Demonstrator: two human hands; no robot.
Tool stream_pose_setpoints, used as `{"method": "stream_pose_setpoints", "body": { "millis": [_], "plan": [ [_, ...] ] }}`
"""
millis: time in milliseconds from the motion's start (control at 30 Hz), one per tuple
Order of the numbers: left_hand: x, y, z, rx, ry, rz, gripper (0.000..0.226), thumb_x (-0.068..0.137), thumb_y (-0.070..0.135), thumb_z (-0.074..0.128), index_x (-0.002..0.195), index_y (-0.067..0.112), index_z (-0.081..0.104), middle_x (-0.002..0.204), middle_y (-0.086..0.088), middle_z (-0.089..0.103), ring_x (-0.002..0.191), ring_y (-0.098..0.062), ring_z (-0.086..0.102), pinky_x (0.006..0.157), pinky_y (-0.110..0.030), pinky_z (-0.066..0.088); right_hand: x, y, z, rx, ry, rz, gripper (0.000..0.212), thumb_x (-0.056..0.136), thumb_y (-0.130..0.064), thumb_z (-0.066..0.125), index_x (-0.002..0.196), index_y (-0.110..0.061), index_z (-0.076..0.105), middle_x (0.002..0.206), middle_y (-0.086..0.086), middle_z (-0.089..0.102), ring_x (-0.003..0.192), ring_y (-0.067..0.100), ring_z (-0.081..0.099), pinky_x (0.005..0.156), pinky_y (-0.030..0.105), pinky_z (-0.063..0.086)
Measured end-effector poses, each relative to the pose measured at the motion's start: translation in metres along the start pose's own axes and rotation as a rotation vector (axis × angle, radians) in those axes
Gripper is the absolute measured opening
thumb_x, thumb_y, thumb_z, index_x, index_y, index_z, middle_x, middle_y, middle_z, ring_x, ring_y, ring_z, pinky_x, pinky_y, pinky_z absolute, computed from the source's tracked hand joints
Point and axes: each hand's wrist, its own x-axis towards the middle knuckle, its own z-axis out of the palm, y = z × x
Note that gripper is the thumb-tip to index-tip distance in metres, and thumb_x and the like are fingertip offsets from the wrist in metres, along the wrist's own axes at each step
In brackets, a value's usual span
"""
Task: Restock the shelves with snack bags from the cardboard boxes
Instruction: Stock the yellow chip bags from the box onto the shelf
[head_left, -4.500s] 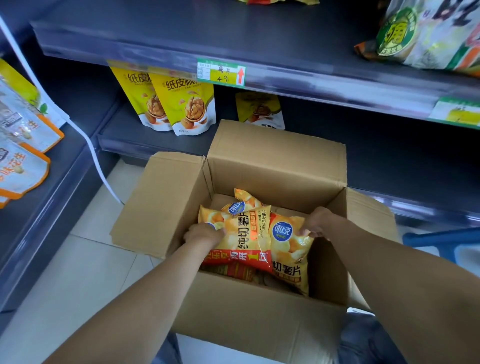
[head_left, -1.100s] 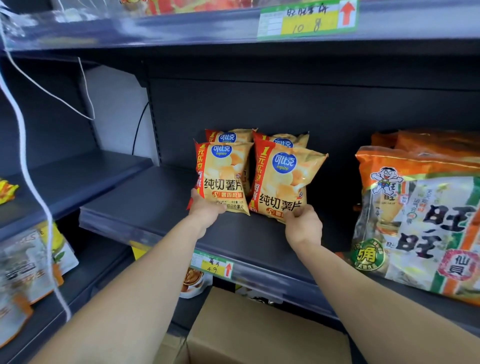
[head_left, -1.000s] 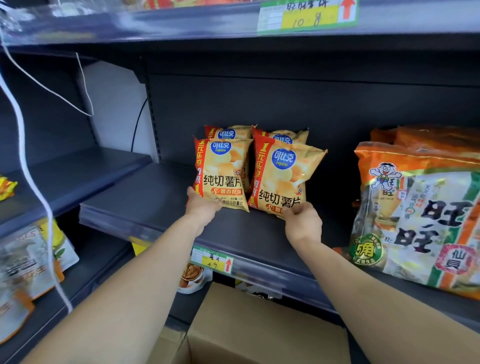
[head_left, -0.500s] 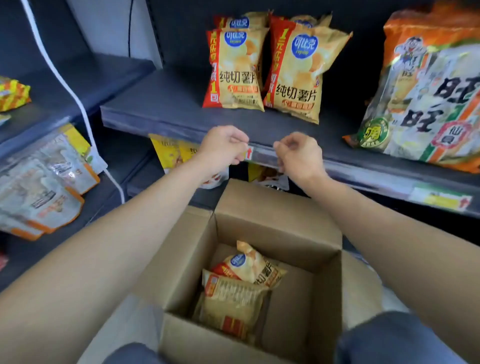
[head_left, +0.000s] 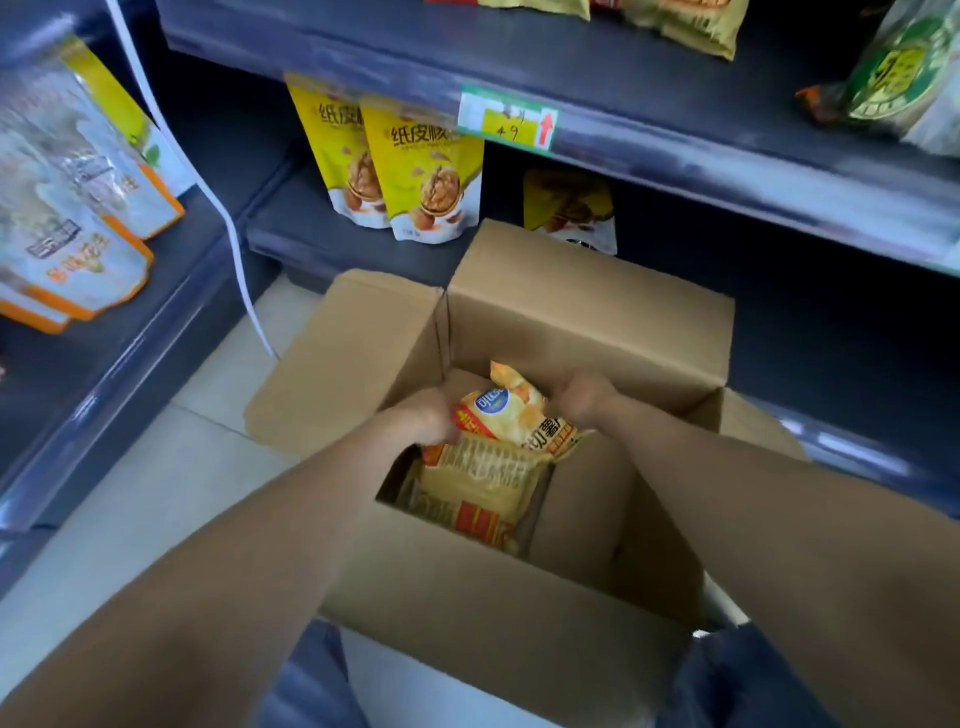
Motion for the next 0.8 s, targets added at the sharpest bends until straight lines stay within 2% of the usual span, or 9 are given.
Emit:
{"method": "stream_pose_setpoints", "body": {
  "millis": [67, 133, 267, 400, 500, 567, 667, 700, 800],
  "plan": [
    [0.009, -0.009, 0.011, -0.046, 0.01, -0.091, 0.039, 0.087, 0.014, 0.063, 0.121, -0.002, 0.057, 0.123, -0.017, 0.062, 0.111, -0.03, 0.061, 0.085, -0.033, 0.048, 0.016, 0.003, 0.014, 0.001, -0.024, 0.017, 0.041, 0.088, -0.032, 0.057, 0.113, -0.001, 0.065, 0.121, 0.017, 0.064, 0.111, 0.03, 0.061, 0.08, 0.028, 0.047],
    [0.018, -0.014, 0.021, -0.214, 0.004, -0.204, 0.039, 0.091, 0.011, 0.059, 0.125, -0.005, 0.052, 0.122, -0.018, 0.06, 0.105, -0.028, 0.061, 0.083, -0.036, 0.049, 0.026, 0.008, 0.024, 0.061, -0.039, 0.028, 0.034, 0.088, -0.024, 0.057, 0.112, 0.0, 0.064, 0.118, 0.017, 0.065, 0.108, 0.03, 0.063, 0.079, 0.028, 0.048],
    [0.034, -0.019, 0.036, -0.475, -0.039, -0.334, 0.035, 0.092, 0.014, 0.058, 0.125, 0.002, 0.053, 0.104, -0.013, 0.055, 0.092, -0.025, 0.052, 0.069, -0.037, 0.051, 0.042, 0.019, 0.04, 0.193, -0.054, 0.093, 0.04, 0.091, -0.019, 0.056, 0.126, 0.0, 0.054, 0.129, 0.016, 0.058, 0.118, 0.03, 0.056, 0.092, 0.032, 0.047],
    [0.048, -0.019, 0.043, -0.554, -0.027, -0.407, 0.041, 0.09, 0.026, 0.062, 0.124, 0.006, 0.053, 0.105, -0.012, 0.055, 0.094, -0.026, 0.055, 0.075, -0.037, 0.051, 0.053, 0.024, 0.042, 0.313, -0.148, 0.114, 0.05, 0.09, -0.013, 0.059, 0.136, 0.001, 0.043, 0.136, 0.018, 0.051, 0.123, 0.031, 0.052, 0.091, 0.031, 0.046],
    [0.053, -0.013, 0.045, -0.642, -0.025, -0.469, 0.047, 0.09, 0.034, 0.062, 0.127, 0.007, 0.052, 0.111, -0.013, 0.056, 0.099, -0.027, 0.056, 0.064, -0.032, 0.049, 0.065, 0.022, 0.045, 0.379, -0.179, 0.119, 0.06, 0.087, -0.02, 0.064, 0.14, -0.004, 0.038, 0.139, 0.013, 0.049, 0.124, 0.027, 0.051, 0.096, 0.031, 0.043],
    [0.053, -0.01, 0.046, -0.751, -0.057, -0.542, 0.054, 0.089, 0.039, 0.063, 0.132, 0.011, 0.047, 0.125, -0.01, 0.052, 0.112, -0.027, 0.052, 0.053, -0.028, 0.048, 0.072, 0.02, 0.048, 0.396, -0.216, 0.108, 0.069, 0.086, -0.028, 0.065, 0.144, -0.007, 0.034, 0.142, 0.011, 0.047, 0.126, 0.027, 0.049, 0.103, 0.034, 0.043],
    [0.058, -0.01, 0.05, -0.906, -0.091, -0.628, 0.058, 0.086, 0.039, 0.066, 0.133, 0.012, 0.045, 0.131, -0.011, 0.049, 0.123, -0.031, 0.05, 0.035, -0.024, 0.048, 0.086, 0.024, 0.053, 0.368, -0.236, 0.107, 0.083, 0.078, -0.05, 0.067, 0.144, -0.011, 0.036, 0.143, 0.011, 0.046, 0.127, 0.028, 0.048, 0.105, 0.039, 0.042],
    [0.062, -0.011, 0.051, -0.944, -0.088, -0.643, 0.056, 0.086, 0.038, 0.067, 0.131, 0.011, 0.046, 0.127, -0.011, 0.05, 0.122, -0.032, 0.05, 0.036, -0.027, 0.051, 0.094, 0.028, 0.057, 0.354, -0.242, 0.101, 0.087, 0.072, -0.059, 0.066, 0.141, -0.013, 0.041, 0.141, 0.011, 0.048, 0.126, 0.028, 0.049, 0.105, 0.04, 0.043],
    [0.066, -0.008, 0.054, -0.97, -0.1, -0.655, 0.057, 0.086, 0.042, 0.064, 0.131, 0.012, 0.046, 0.132, -0.012, 0.049, 0.124, -0.035, 0.048, 0.06, -0.043, 0.056, 0.114, 0.04, 0.066, 0.354, -0.262, 0.105, 0.104, 0.048, -0.072, 0.066, 0.135, -0.016, 0.048, 0.135, 0.01, 0.054, 0.123, 0.028, 0.053, 0.102, 0.044, 0.045]
  ]
}}
